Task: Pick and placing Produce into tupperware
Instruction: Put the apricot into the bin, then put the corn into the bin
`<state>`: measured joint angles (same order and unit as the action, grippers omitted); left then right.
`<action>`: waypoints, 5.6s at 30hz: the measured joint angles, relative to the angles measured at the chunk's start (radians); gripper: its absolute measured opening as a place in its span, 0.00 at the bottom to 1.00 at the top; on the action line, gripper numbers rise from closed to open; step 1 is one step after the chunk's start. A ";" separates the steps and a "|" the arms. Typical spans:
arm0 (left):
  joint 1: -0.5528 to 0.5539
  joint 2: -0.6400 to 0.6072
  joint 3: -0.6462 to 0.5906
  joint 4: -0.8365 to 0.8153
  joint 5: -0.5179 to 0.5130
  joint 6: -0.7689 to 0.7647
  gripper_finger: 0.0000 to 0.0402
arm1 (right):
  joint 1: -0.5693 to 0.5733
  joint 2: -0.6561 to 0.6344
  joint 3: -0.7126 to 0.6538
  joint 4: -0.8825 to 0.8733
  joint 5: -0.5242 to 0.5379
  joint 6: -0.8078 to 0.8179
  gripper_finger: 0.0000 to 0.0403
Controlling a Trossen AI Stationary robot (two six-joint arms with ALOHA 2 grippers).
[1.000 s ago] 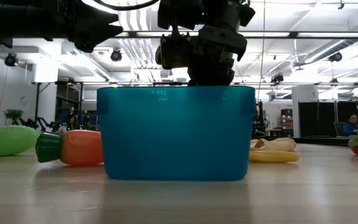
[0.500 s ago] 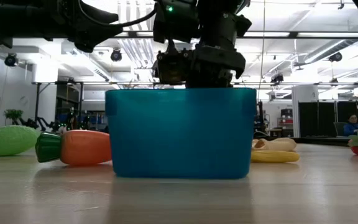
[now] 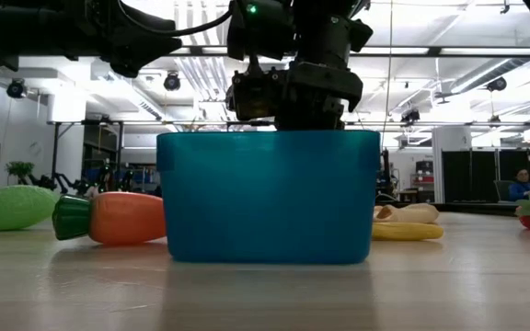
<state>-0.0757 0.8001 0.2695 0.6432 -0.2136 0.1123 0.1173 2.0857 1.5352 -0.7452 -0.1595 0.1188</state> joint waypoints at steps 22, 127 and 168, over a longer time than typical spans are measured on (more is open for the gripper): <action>0.000 0.000 0.000 0.000 0.000 0.000 0.61 | -0.003 -0.003 0.027 0.012 0.004 0.005 0.38; 0.000 0.004 -0.002 0.005 0.000 0.000 0.61 | 0.290 -0.263 -0.530 0.359 0.327 0.405 0.48; 0.000 0.003 -0.001 0.030 0.000 0.000 0.61 | 0.292 -0.265 -0.468 0.129 0.248 0.404 0.04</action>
<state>-0.0757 0.8036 0.2684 0.6735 -0.2134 0.1127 0.4095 1.8206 1.0675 -0.6157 0.0883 0.5228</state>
